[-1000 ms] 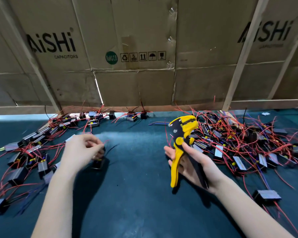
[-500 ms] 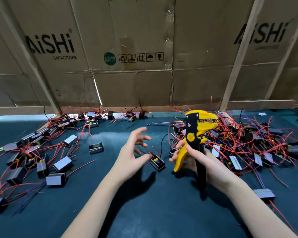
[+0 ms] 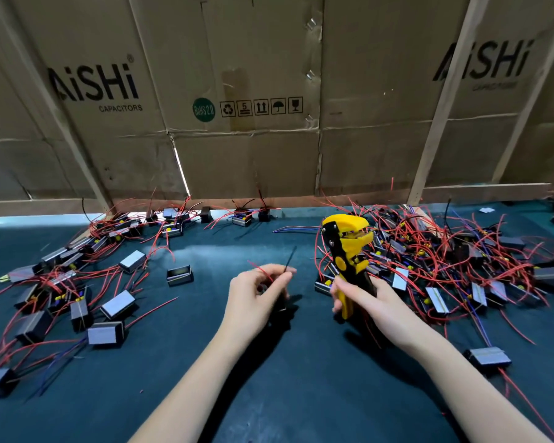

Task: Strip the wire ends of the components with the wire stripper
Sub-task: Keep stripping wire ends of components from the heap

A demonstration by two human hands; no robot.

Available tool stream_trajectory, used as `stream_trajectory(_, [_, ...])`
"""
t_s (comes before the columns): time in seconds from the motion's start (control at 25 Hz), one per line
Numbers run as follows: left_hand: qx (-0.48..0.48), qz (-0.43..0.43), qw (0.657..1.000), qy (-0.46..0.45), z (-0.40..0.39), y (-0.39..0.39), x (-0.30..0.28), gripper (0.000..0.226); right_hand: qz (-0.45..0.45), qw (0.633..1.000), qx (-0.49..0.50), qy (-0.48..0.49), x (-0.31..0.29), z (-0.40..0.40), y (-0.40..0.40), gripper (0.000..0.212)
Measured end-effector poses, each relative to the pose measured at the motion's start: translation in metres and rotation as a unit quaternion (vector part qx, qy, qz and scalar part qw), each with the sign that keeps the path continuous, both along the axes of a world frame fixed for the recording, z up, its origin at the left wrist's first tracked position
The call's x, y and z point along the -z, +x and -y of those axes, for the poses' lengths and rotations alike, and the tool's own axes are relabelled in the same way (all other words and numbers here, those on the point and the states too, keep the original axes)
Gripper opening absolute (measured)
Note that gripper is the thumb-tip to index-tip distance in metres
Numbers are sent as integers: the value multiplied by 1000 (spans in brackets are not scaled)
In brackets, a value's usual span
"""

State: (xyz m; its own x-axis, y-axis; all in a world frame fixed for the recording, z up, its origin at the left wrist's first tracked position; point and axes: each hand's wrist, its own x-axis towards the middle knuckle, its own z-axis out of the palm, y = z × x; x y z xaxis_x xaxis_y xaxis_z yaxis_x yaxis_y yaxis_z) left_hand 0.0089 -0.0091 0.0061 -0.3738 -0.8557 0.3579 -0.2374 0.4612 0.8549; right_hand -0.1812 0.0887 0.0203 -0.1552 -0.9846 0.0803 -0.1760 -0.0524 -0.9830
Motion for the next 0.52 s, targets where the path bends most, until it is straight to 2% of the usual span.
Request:
stream_trajectory(0.12, [-4, -59, 997, 45, 2, 2, -2, 10, -135, 978, 154, -36, 5, 4, -6, 25])
stream_trajectory(0.24, [7, -77, 994, 81, 1, 0, -5, 11, -246, 934, 254, -41, 7, 5, -14, 29])
stream_trajectory(0.28, [17, -78, 993, 90, 0, 0, -6, 13, -305, 908, 283, -43, 8, 6, -17, 33])
stream_trajectory(0.4, [47, -57, 993, 88, -6, -2, -8, 15, -509, 782, 358, -44, 12, 8, -22, 46])
stream_trajectory(0.44, [54, -48, 994, 81, -8, -3, -8, 13, -542, 753, 369, -45, 12, 8, -22, 50])
stream_trajectory(0.52, [60, -32, 995, 68, -12, -4, -8, 11, -576, 721, 383, -46, 11, 8, -22, 55])
